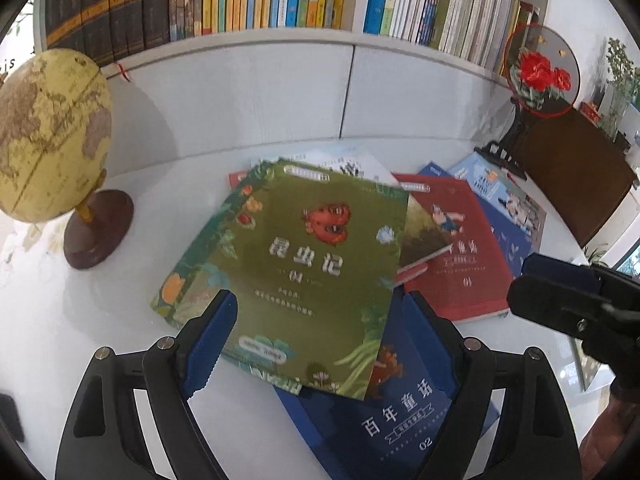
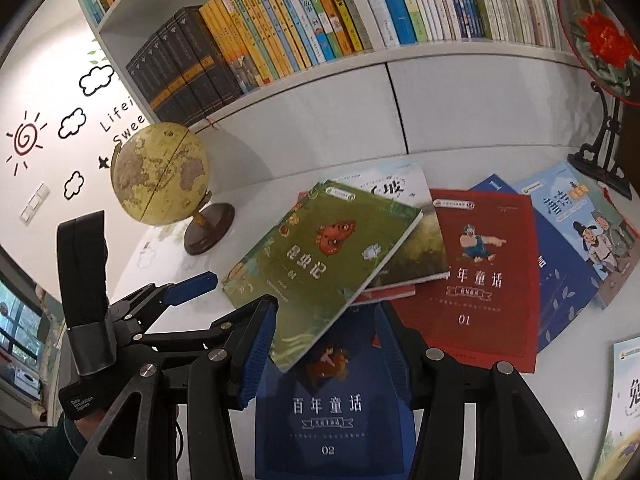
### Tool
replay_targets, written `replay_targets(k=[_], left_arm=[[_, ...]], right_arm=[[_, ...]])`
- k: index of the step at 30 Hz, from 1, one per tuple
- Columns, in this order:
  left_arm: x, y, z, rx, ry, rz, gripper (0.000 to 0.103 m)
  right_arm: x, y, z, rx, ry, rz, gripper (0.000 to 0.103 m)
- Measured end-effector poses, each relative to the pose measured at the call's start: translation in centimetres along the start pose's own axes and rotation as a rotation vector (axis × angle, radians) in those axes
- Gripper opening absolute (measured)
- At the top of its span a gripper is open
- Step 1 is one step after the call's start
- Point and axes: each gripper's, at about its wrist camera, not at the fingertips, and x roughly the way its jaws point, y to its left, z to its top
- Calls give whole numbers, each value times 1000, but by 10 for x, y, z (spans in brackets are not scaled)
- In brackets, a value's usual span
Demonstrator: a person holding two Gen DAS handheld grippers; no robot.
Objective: Organize books
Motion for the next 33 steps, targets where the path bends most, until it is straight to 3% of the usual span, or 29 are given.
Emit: replay_targets(k=[7, 13, 16, 23, 30, 33], left_arm=[[-39, -10, 28, 14, -70, -12, 83], [-108, -34, 55, 30, -169, -4, 83], [-149, -50, 63, 30, -211, 12, 84], [-221, -90, 43, 8, -260, 183, 83], [-256, -125, 15, -8, -229, 196, 83], [-269, -137, 8, -6, -243, 221, 83]], right_arm=[[-47, 13, 25, 3, -108, -56, 50], [-123, 38, 41, -8, -239, -103, 50], [-164, 55, 46, -29, -282, -143, 57], [-233, 83, 36, -80, -277, -318, 58], [-282, 81, 8, -65, -251, -344, 58], [-294, 81, -1, -48, -227, -302, 58]])
